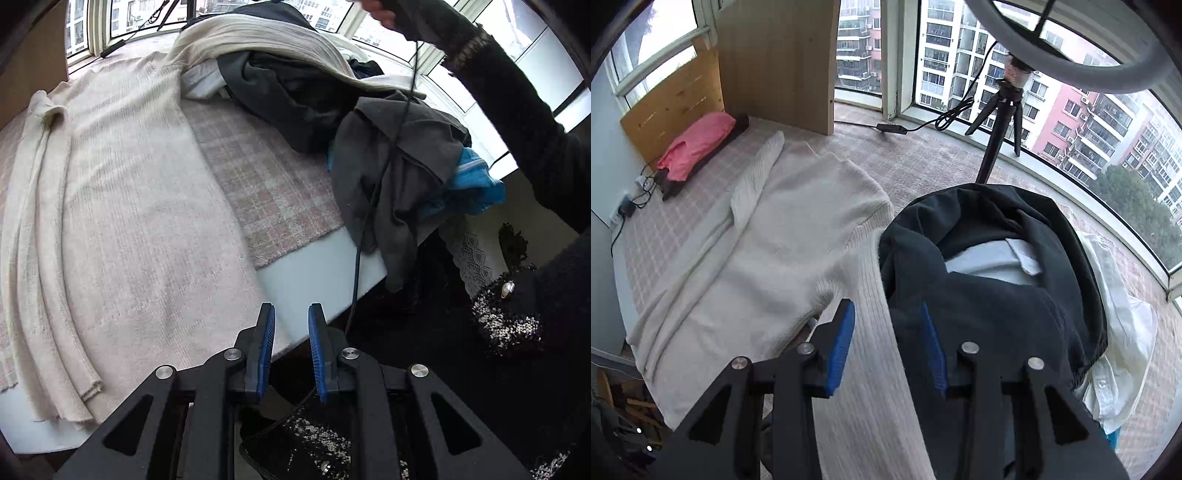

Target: Fold clothes

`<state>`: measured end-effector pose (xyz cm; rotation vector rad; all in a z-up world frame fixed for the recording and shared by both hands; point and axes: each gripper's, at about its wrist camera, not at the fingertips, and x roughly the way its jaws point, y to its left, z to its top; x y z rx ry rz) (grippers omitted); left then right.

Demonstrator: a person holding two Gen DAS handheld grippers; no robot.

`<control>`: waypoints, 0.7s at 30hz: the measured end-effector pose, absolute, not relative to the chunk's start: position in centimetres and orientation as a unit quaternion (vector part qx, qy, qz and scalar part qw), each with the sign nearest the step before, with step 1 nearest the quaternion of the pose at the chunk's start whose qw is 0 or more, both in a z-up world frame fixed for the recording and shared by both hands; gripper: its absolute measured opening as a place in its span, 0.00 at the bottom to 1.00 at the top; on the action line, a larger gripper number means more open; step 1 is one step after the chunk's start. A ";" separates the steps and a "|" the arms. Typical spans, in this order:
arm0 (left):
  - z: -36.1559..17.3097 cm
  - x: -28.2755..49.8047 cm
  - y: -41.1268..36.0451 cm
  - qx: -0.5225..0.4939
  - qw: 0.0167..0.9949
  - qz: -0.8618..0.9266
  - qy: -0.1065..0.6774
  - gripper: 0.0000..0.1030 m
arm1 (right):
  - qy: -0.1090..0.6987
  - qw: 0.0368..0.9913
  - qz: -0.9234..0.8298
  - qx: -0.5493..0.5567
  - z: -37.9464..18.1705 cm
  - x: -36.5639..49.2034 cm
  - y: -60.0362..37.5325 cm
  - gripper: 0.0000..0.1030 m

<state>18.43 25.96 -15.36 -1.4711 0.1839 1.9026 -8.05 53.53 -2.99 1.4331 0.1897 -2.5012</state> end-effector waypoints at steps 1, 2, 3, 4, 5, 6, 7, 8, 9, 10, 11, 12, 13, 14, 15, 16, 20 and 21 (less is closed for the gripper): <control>-15.5 17.8 25.7 -0.568 0.340 0.746 0.070 0.17 | 0.056 0.119 -0.864 0.487 -2.4 -6.2 55.4 0.42; -15.6 17.2 25.4 -0.567 0.323 0.755 0.068 0.17 | 0.041 0.111 -0.865 0.488 -2.3 -4.3 57.4 0.42; -16.1 16.6 25.1 -0.569 0.305 0.760 0.071 0.17 | 0.024 0.104 -0.864 0.491 -2.3 -2.4 59.3 0.43; -16.6 16.0 24.8 -0.572 0.288 0.764 0.074 0.17 | 0.007 0.092 -0.862 0.499 -2.9 -0.8 61.3 0.43; -17.0 15.4 24.6 -0.575 0.270 0.769 0.077 0.17 | -0.011 0.078 -0.858 0.507 -3.6 0.8 63.3 0.47; -17.6 14.9 24.0 -0.579 0.257 0.770 0.078 0.17 | -0.026 0.065 -0.853 0.517 -4.6 2.3 64.9 0.52; -18.1 14.6 23.6 -0.586 0.248 0.768 0.078 0.17 | -0.039 0.049 -0.845 0.531 -5.8 3.7 66.4 0.52; -18.5 14.3 23.2 -0.592 0.241 0.765 0.078 0.17 | -0.057 0.024 -0.836 0.546 -7.1 4.9 67.9 0.52; -18.9 14.2 23.0 -0.597 0.240 0.762 0.075 0.17 | -0.077 -0.004 -0.826 0.559 -8.2 6.1 69.4 0.52; -19.1 14.1 22.9 -0.601 0.243 0.758 0.076 0.17 | -0.115 -0.018 -0.821 0.559 -8.9 7.4 70.8 0.53; -19.2 14.1 23.0 -0.602 0.246 0.756 0.080 0.17 | -0.160 -0.027 -0.816 0.555 -9.4 8.8 72.2 0.52; -19.2 14.1 23.0 -0.602 0.249 0.754 0.085 0.17 | -0.185 -0.024 -0.816 0.547 -9.5 9.5 72.7 0.52; -19.3 14.1 23.2 -0.603 0.254 0.751 0.086 0.17 | -0.202 -0.017 -0.818 0.539 -9.6 9.9 72.8 0.53; -19.2 14.0 23.4 -0.603 0.261 0.749 0.087 0.17 | -0.219 -0.011 -0.819 0.530 -9.7 10.3 73.0 0.53; -19.1 14.0 23.6 -0.602 0.267 0.747 0.087 0.17 | -0.236 -0.004 -0.820 0.522 -9.7 10.8 73.1 0.52; -19.1 14.0 23.8 -0.602 0.273 0.745 0.087 0.18 | -0.253 0.003 -0.821 0.513 -9.8 11.2 73.2 0.52; -18.4 14.2 24.6 -0.588 0.283 0.749 0.116 0.19 | -0.217 0.010 -0.838 0.500 -9.7 11.3 71.1 0.43; -18.2 14.4 24.5 -0.586 0.288 0.749 0.117 0.19 | -0.204 0.016 -0.846 0.493 -9.2 11.6 70.3 0.22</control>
